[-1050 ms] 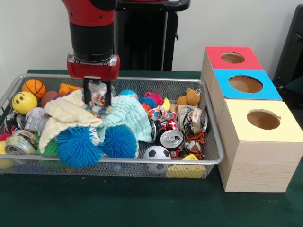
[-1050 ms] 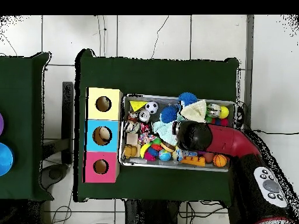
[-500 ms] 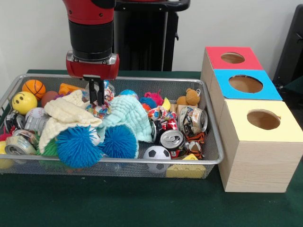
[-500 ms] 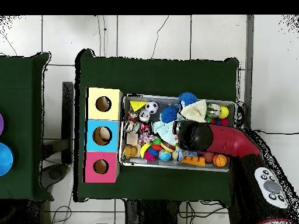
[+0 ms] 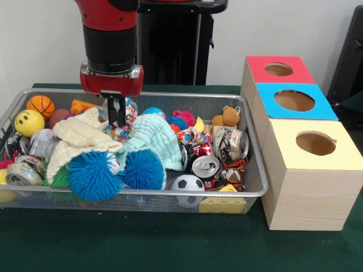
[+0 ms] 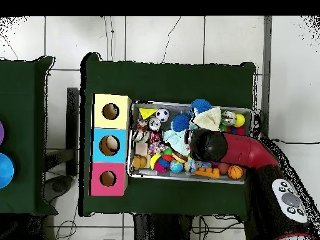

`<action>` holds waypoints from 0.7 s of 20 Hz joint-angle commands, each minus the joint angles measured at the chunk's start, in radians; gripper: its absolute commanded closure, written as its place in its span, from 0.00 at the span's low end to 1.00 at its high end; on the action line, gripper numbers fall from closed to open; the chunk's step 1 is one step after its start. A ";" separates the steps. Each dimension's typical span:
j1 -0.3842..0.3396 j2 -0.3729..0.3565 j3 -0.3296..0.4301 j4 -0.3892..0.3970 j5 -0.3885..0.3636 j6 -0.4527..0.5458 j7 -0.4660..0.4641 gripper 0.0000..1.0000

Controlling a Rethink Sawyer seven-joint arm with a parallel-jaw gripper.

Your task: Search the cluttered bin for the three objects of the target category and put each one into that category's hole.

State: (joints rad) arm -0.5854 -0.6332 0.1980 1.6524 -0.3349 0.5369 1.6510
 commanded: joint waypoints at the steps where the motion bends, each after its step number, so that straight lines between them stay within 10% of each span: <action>1: 0.008 -0.049 0.084 0.048 -0.003 0.042 -0.020 1.00; 14: 0.054 -0.196 0.054 0.116 0.074 0.144 0.026 1.00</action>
State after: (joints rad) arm -0.5391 -0.7934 0.1979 1.7055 -0.2990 0.5555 1.6510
